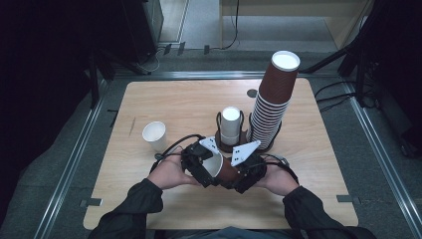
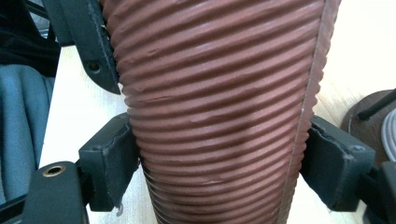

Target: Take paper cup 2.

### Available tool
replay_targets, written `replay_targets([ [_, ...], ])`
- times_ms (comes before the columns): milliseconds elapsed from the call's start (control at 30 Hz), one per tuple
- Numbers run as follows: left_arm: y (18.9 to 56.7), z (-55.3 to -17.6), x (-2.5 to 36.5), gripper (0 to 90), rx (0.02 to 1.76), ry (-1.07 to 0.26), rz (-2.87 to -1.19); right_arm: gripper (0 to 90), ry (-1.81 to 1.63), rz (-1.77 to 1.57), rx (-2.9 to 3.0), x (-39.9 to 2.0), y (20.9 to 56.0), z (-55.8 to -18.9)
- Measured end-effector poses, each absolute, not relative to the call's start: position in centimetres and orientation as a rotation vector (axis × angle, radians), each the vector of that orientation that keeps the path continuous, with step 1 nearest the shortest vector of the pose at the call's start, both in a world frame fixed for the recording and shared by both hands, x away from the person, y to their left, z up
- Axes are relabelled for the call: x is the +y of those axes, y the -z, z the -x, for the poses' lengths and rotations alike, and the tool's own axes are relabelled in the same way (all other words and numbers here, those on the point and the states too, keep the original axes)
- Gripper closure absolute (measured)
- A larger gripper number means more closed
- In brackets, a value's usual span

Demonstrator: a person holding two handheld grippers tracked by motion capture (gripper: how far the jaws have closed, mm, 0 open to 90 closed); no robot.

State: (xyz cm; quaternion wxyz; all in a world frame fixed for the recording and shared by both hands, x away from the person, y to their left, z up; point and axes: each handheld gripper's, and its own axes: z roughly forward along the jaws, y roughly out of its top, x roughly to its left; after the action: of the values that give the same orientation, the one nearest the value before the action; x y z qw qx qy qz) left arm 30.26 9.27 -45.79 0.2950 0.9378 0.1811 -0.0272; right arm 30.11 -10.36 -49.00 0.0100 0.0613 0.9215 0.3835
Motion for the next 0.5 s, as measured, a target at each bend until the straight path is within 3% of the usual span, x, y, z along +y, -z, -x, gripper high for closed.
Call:
replay_targets([
  [500, 45.5, -30.2, 11.4, 6.4, 0.508, 0.033, -2.429, 19.2, -1.227, -0.266, 2.841, -12.0, 48.3, -30.9],
])
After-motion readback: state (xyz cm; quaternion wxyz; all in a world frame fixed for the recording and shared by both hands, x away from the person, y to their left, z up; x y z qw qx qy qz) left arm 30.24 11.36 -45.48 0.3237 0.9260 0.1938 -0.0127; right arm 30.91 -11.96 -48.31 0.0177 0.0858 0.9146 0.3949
